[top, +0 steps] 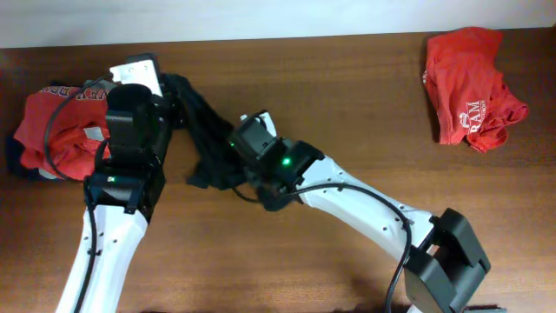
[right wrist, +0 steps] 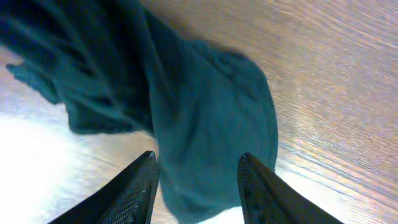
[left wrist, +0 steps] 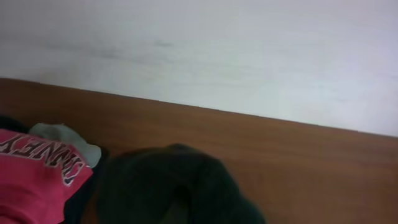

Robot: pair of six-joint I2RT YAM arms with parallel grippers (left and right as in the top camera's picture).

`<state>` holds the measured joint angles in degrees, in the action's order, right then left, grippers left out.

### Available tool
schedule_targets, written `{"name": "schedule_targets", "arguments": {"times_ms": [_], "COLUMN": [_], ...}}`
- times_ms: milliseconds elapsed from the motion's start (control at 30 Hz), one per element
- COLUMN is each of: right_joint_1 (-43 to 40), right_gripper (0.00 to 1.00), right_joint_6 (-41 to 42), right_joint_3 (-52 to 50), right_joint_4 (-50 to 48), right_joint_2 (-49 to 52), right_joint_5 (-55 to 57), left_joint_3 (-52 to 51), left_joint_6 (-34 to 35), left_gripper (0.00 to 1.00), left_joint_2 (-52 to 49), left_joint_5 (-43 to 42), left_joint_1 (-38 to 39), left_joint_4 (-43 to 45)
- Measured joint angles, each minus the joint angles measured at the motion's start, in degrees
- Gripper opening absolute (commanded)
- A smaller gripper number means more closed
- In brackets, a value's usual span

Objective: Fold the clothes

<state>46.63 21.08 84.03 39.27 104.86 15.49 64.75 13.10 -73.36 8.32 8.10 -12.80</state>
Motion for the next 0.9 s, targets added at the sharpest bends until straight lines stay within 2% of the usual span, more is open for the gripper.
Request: {"name": "schedule_targets", "arguments": {"times_ms": [400, 900], "right_joint_1": [4.76, 4.85], "right_gripper": [0.45, 0.46], "right_joint_6": [0.0, -0.63], "right_joint_3": [0.0, -0.04], "right_joint_4": [-2.23, -10.93], "right_joint_2": [0.57, 7.56], "right_joint_5": [-0.02, -3.78], "left_joint_3": [0.0, 0.0], "left_joint_6": [1.07, 1.11], "left_gripper": [0.01, 0.01], "left_joint_2": [-0.02, -0.02], "left_joint_5": [0.11, 0.11], "left_joint_1": [0.02, 0.02], "left_joint_4": [0.02, -1.44]}}
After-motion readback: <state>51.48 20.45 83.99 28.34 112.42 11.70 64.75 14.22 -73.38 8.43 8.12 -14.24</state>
